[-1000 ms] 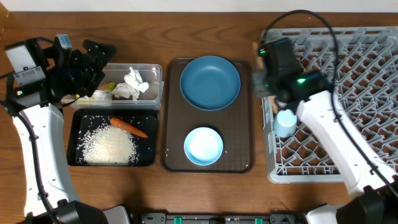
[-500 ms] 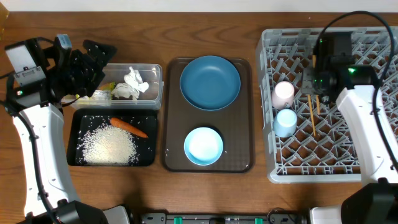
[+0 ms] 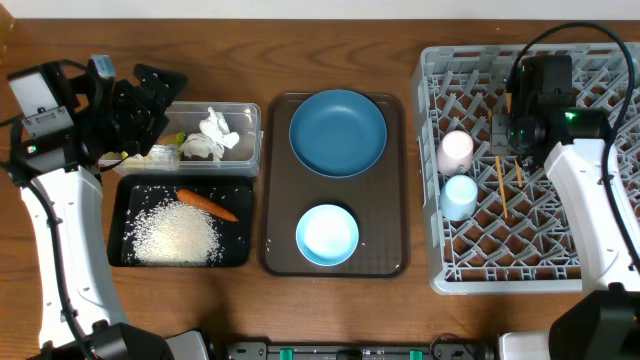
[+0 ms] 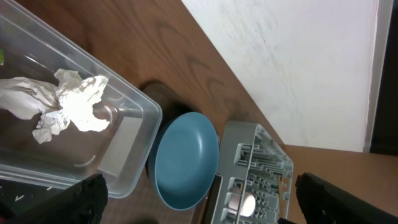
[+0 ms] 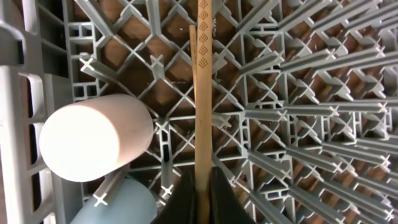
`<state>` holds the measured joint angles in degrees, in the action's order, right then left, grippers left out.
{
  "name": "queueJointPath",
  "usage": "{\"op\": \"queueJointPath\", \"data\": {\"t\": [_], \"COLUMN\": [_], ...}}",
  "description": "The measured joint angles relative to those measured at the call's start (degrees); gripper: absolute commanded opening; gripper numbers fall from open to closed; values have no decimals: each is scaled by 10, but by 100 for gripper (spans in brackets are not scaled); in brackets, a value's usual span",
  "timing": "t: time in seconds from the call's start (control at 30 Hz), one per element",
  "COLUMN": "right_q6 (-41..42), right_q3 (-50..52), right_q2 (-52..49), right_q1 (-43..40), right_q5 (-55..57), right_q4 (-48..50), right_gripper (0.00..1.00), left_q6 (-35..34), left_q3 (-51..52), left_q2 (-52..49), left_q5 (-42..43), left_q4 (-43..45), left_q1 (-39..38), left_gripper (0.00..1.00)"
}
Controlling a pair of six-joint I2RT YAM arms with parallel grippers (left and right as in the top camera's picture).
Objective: Sort waste into correct bins and load items into the dishwasher rack
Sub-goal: 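Insert the chopstick into the rack beside the first and release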
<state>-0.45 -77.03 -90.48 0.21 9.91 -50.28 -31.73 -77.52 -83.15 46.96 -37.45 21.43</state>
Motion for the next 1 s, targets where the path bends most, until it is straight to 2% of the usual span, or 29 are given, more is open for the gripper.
{"op": "queueJointPath", "data": {"t": [0.5, 0.83, 0.87, 0.9, 0.93, 1.0], "right_q6": [-36, -37, -37, -36, -38, -39], "right_q3": [4, 7, 7, 7, 7, 7], "right_q2": [-53, -68, -68, -68, -68, -68], "right_q1": [-2, -3, -3, -3, -3, -3], "right_q5": [0, 0, 0, 0, 0, -1], "right_q4": [4, 8, 9, 9, 9, 9], "right_gripper": [1, 9, 16, 34, 45, 58], "left_q6": [0, 0, 0, 0, 0, 0], "left_q3": [0, 0, 0, 0, 0, 0], "left_q2": [0, 0, 0, 0, 0, 0], "left_q5": [0, 0, 0, 0, 0, 0], "left_q4": [0, 0, 0, 0, 0, 0], "left_q1": [0, 0, 0, 0, 0, 0], "left_gripper": [98, 98, 98, 98, 98, 98]}}
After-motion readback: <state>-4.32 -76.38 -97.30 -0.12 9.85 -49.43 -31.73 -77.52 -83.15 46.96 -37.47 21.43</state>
